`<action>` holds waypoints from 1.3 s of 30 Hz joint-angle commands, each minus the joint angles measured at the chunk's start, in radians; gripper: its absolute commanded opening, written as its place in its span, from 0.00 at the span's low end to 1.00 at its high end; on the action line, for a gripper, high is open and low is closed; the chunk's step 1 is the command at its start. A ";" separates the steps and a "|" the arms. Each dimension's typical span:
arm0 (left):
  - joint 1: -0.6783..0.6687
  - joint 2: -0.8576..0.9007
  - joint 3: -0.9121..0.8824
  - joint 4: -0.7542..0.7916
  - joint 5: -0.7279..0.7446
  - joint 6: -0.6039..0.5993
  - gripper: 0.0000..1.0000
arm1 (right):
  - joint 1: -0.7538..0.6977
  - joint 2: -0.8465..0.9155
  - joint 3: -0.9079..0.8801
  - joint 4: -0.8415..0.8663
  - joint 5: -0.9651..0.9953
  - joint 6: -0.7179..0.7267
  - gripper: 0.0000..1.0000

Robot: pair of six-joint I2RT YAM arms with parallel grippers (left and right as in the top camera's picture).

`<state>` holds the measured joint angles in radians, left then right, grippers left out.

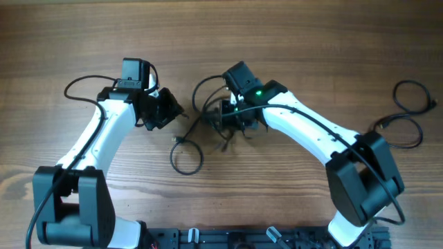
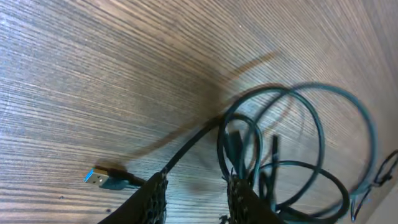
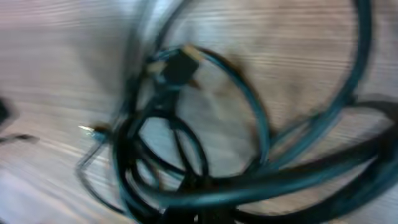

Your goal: Untangle cables

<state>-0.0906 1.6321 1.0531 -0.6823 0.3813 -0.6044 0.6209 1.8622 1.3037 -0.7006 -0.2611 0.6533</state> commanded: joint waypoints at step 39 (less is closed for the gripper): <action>-0.001 0.006 -0.002 -0.011 -0.042 0.021 0.37 | 0.022 0.070 0.098 -0.044 -0.080 -0.135 0.19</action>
<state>-0.0906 1.6329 1.0531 -0.6956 0.3515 -0.5995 0.6231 1.9190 1.3804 -0.7494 -0.3725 0.4679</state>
